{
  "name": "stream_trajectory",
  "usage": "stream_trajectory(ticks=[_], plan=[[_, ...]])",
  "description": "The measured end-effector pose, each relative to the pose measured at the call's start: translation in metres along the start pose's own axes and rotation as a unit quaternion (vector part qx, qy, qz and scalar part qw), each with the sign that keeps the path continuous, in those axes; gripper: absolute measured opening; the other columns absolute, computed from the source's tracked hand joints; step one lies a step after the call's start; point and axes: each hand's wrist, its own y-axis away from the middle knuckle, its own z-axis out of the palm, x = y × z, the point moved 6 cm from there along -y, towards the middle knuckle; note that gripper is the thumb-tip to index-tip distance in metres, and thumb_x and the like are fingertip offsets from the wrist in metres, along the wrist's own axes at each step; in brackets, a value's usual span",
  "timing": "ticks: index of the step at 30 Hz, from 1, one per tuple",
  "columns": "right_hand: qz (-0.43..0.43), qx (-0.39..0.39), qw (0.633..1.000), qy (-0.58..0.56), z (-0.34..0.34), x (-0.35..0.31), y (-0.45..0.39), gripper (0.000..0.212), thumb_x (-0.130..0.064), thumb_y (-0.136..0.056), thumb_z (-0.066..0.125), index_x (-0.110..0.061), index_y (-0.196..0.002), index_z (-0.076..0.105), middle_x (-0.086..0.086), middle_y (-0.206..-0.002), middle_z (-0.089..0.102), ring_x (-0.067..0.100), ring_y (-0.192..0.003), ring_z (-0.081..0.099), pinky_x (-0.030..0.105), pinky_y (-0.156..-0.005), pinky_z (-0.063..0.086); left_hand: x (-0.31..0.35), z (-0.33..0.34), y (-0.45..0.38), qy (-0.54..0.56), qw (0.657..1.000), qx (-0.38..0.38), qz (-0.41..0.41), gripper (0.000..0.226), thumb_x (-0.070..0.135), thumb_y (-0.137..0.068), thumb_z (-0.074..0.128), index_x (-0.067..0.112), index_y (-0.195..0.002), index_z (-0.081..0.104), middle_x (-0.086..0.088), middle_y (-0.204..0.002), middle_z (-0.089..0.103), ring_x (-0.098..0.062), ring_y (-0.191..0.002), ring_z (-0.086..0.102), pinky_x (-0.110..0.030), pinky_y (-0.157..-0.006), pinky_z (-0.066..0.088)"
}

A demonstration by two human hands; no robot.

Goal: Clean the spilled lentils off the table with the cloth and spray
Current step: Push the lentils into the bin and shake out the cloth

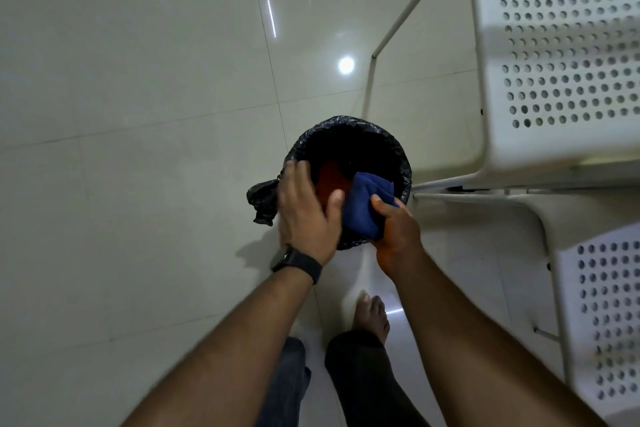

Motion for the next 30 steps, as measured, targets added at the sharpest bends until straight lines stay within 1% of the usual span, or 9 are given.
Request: stream_trajectory(ticks=[3, 5, 8, 12, 14, 17, 23, 27, 30], plan=[[0.002, -0.032, 0.999, -0.009, 0.003, -0.007, 0.011, 0.044, -0.013, -0.096, 0.068, -0.009, -0.139, 0.063, 0.022, -0.131, 0.069, 0.04, -0.121, 0.067, 0.052, -0.1, 0.056, 0.04, 0.035, 0.008, 0.175, 0.953, -0.229, 0.092, 0.066, 0.052, -0.107, 0.04, 0.021, -0.164, 0.029, 0.0, -0.171, 0.023, -0.009, -0.158, 0.017, -0.026, -0.128, 0.013], [0.001, -0.028, 0.999, -0.024, 0.002, -0.015, 0.02, 0.044, -0.01, -0.098, 0.063, -0.006, -0.141, 0.059, 0.021, -0.131, 0.069, 0.034, -0.114, 0.071, 0.046, -0.088, 0.06, 0.03, 0.06, 0.005, 0.278, 0.902, -0.318, -0.088, 0.081, 0.076, -0.098, 0.038, 0.028, -0.163, 0.032, 0.002, -0.17, 0.028, -0.012, -0.156, 0.024, -0.033, -0.129, 0.017], [-0.015, -0.081, 0.992, -0.091, 0.002, -0.036, 0.036, 0.044, -0.015, -0.091, 0.061, -0.006, -0.134, 0.059, 0.013, -0.12, 0.074, 0.023, -0.101, 0.076, 0.036, -0.075, 0.063, 0.001, 0.07, -0.001, 0.318, 0.829, -0.311, -0.339, 0.092, 0.082, -0.095, 0.035, 0.012, -0.154, 0.047, -0.008, -0.155, 0.051, -0.026, -0.138, 0.053, -0.047, -0.12, 0.038], [-0.047, -0.065, 0.995, 0.064, 0.005, -0.041, 0.038, 0.025, -0.008, -0.097, 0.066, -0.011, -0.121, 0.066, 0.016, -0.12, 0.074, 0.027, -0.103, 0.074, 0.038, -0.081, 0.062, 0.032, 0.043, 0.006, 0.452, 0.766, -0.31, -0.337, 0.079, 0.071, -0.102, 0.03, 0.011, -0.145, 0.058, -0.01, -0.139, 0.066, -0.022, -0.129, 0.063, -0.042, -0.115, 0.046], [-0.071, 0.079, 0.976, 0.19, -0.005, -0.041, 0.038, 0.017, -0.009, -0.095, 0.073, -0.014, -0.11, 0.07, 0.016, -0.115, 0.075, 0.028, -0.099, 0.073, 0.04, -0.083, 0.061, 0.046, 0.02, 0.013, 0.472, 0.773, -0.284, -0.314, 0.071, 0.063, -0.106, 0.027, 0.014, -0.146, 0.057, -0.006, -0.143, 0.063, -0.018, -0.133, 0.059, -0.037, -0.114, 0.044], [-0.094, 0.194, 0.959, 0.185, -0.006, -0.049, 0.06, 0.022, -0.018, -0.09, 0.077, -0.02, -0.111, 0.07, 0.009, -0.109, 0.074, 0.028, -0.1, 0.071, 0.043, -0.092, 0.06, 0.047, -0.014, 0.02, 0.422, 0.838, -0.223, -0.264, 0.061, 0.059, -0.108, 0.032, 0.024, -0.155, 0.048, 0.006, -0.157, 0.049, -0.011, -0.144, 0.045, -0.037, -0.12, 0.032], [-0.07, 0.145, 0.958, 0.238, 0.019, -0.078, 0.127, 0.019, -0.012, -0.091, 0.073, -0.024, -0.08, 0.062, 0.009, -0.095, 0.073, 0.023, -0.081, 0.069, 0.04, -0.079, 0.06, 0.042, -0.065, 0.044, 0.287, 0.876, -0.263, -0.284, 0.055, 0.045, -0.106, 0.055, 0.015, -0.152, 0.051, -0.004, -0.149, 0.056, -0.022, -0.132, 0.057, -0.042, -0.113, 0.045], [0.03, 0.018, 0.986, 0.165, 0.026, -0.067, 0.146, 0.019, -0.013, -0.094, 0.074, -0.017, -0.112, 0.069, 0.009, -0.109, 0.076, 0.027, -0.096, 0.072, 0.038, -0.071, 0.056, 0.059, -0.072, 0.043, 0.325, 0.842, -0.293, -0.314, 0.041, 0.038, -0.104, 0.061, 0.01, -0.134, 0.062, -0.011, -0.126, 0.07, -0.024, -0.106, 0.069, -0.035, -0.079, 0.056], [0.069, -0.048, 0.983, 0.162, 0.024, -0.055, 0.151, 0.032, -0.016, -0.098, 0.069, -0.018, -0.129, 0.064, 0.009, -0.121, 0.072, 0.032, -0.11, 0.068, 0.045, -0.08, 0.057, 0.063, -0.062, 0.032, 0.335, 0.845, -0.251, -0.334, 0.018, 0.011, -0.097, 0.07, 0.003, -0.113, 0.07, -0.014, -0.109, 0.072, -0.023, -0.092, 0.068, -0.032, -0.076, 0.057]])
